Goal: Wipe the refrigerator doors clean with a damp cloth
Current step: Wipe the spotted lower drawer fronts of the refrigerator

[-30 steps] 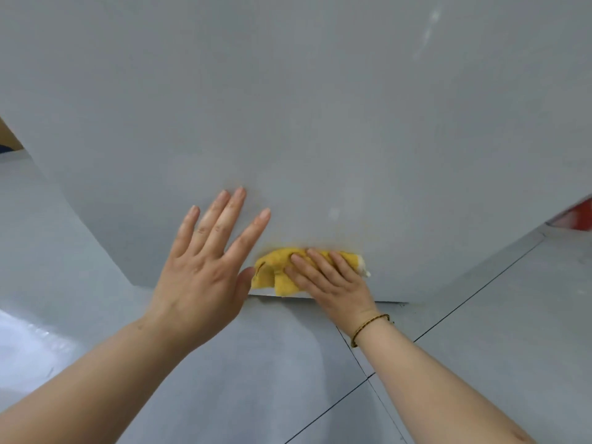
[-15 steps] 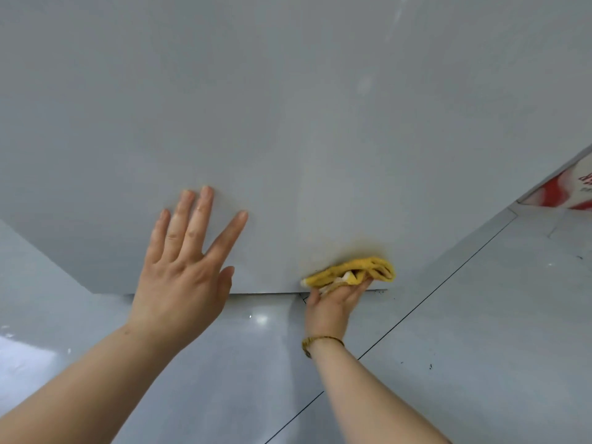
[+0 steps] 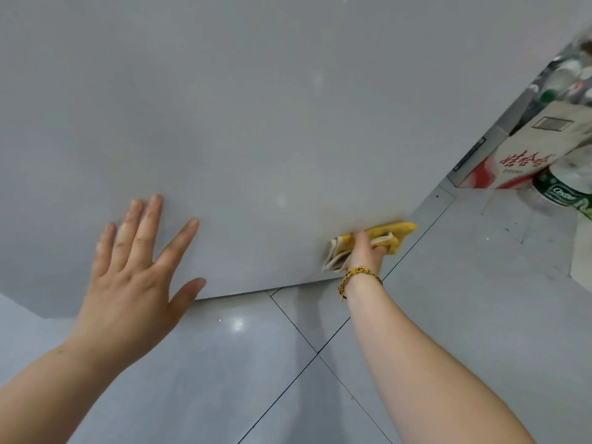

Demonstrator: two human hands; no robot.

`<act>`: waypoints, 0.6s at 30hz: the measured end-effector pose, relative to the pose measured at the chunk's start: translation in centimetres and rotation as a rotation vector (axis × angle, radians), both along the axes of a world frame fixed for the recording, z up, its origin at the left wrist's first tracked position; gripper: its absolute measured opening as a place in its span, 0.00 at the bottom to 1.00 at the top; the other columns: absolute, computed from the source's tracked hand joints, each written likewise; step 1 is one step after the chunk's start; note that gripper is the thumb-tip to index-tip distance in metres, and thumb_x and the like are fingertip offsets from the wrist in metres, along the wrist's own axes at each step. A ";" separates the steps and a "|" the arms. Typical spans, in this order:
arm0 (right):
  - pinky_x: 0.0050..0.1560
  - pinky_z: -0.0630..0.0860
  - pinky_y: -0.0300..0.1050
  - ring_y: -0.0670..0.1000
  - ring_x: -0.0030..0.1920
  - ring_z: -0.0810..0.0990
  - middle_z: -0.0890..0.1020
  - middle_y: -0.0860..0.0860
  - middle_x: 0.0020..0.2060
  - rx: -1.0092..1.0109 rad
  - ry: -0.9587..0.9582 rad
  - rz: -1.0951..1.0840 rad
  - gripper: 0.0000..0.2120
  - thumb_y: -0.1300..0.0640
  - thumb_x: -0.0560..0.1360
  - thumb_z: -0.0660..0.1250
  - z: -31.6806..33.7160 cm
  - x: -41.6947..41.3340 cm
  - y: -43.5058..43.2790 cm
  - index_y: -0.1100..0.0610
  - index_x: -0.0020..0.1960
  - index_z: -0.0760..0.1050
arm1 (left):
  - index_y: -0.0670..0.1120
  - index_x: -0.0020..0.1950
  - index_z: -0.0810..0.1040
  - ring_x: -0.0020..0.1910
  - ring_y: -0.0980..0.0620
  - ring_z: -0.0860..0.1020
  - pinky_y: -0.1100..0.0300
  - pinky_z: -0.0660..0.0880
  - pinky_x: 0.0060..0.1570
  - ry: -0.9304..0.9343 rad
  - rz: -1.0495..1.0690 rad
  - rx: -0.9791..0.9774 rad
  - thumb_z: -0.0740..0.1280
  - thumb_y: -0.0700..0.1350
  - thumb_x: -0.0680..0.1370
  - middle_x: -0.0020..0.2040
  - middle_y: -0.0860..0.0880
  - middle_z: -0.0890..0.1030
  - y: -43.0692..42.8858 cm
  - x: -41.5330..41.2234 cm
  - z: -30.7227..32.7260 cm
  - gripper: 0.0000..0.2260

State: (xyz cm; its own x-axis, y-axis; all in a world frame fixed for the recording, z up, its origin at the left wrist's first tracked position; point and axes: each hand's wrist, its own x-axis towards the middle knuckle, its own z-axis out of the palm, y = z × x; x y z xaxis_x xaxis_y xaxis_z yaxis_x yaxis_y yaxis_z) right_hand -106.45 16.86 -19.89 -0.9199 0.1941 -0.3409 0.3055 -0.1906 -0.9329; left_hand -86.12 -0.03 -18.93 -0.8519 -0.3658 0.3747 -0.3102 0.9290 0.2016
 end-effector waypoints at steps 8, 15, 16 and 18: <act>0.34 0.68 0.36 0.45 0.28 0.68 0.68 0.50 0.30 0.333 0.253 0.169 0.12 0.71 0.72 0.57 7.7 2.6 5.0 0.56 0.35 0.65 | 0.46 0.66 0.65 0.72 0.51 0.53 0.63 0.39 0.70 -0.028 -0.073 0.040 0.50 0.57 0.76 0.67 0.41 0.71 -1.4 2.4 2.7 0.23; 0.32 0.63 0.39 0.51 0.29 0.66 0.68 0.52 0.27 0.176 0.035 0.835 0.09 0.65 0.54 0.54 10.9 8.1 3.2 0.59 0.34 0.67 | 0.51 0.66 0.71 0.63 0.57 0.70 0.69 0.60 0.57 0.058 -0.075 0.622 0.59 0.52 0.78 0.60 0.57 0.74 -0.5 3.8 7.5 0.17; 0.32 0.63 0.39 0.51 0.30 0.66 0.68 0.52 0.27 0.184 0.023 0.957 0.10 0.65 0.53 0.55 11.7 9.2 2.1 0.60 0.34 0.68 | 0.52 0.67 0.68 0.63 0.59 0.68 0.71 0.59 0.55 0.055 -0.061 0.770 0.60 0.49 0.79 0.59 0.59 0.72 -0.4 3.8 8.3 0.17; 0.30 0.65 0.36 0.49 0.28 0.69 0.70 0.51 0.25 0.167 0.009 1.152 0.12 0.65 0.50 0.58 12.6 10.9 -0.1 0.60 0.33 0.69 | 0.53 0.68 0.65 0.62 0.61 0.69 0.70 0.61 0.55 0.084 -0.055 1.128 0.61 0.49 0.77 0.59 0.59 0.71 -0.2 3.8 9.6 0.19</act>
State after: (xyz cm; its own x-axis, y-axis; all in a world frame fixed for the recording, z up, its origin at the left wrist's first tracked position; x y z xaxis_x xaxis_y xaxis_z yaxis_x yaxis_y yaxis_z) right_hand -95.53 16.76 -7.27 -0.5832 -0.7166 -0.3825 0.2111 0.3210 -0.9232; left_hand -82.30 -0.26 -9.32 -0.8649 -0.4940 -0.0883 -0.2202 0.2154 0.9514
